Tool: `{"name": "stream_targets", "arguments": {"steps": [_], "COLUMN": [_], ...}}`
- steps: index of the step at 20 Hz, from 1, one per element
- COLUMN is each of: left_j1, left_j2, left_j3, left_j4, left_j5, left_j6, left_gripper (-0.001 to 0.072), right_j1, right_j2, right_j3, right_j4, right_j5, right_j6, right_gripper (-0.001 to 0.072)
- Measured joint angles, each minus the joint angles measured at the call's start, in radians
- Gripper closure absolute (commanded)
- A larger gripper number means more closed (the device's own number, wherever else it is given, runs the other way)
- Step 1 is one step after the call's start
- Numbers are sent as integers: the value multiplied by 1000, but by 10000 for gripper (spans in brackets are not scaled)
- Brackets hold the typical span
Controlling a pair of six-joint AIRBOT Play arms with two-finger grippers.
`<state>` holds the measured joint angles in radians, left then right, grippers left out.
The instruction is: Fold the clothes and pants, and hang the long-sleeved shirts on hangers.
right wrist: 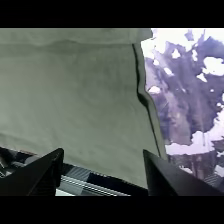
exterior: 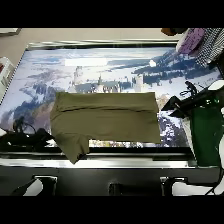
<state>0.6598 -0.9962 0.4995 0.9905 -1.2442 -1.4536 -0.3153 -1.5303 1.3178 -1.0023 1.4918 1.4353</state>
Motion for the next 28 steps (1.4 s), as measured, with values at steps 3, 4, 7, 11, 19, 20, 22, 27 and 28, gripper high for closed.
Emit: {"name": "stream_targets", "arguments": {"steps": [3, 4, 7, 11, 19, 20, 22, 27, 28], "left_j1": [-4, -14, -68, -145, -190, -192, -193, -193, -193], "left_j2": [35, 40, 45, 38, 28, 28, 28, 32, 32], "left_j3": [-107, -126, -159, -173, -178, -178, -177, -174, -174], "left_j4": [-43, -51, -72, -92, -89, -89, -90, -92, -92], "left_j5": [27, 35, 68, 130, 193, 193, 190, 177, 176], "left_j6": [34, 42, 59, 59, 55, 55, 56, 58, 59], "left_gripper": [271, 271, 271, 457, 692, 692, 692, 692, 692], "right_j1": [-2, -3, -3, -3, -29, -45, -77, -108, -110], "right_j2": [39, 50, 81, 117, 198, 197, 191, 181, 180], "right_j3": [-29, -34, -42, -46, -60, -80, -143, -351, -391], "right_j4": [12, 15, 18, 20, -53, -56, -57, -57, -56], "right_j5": [-14, -18, -24, -27, -16, -24, -24, -81, -101], "right_j6": [-6, -6, -7, -6, -3, -3, -8, -54, -64], "right_gripper": [166, 166, 166, 166, 68, 69, 68, 88, 88]}}
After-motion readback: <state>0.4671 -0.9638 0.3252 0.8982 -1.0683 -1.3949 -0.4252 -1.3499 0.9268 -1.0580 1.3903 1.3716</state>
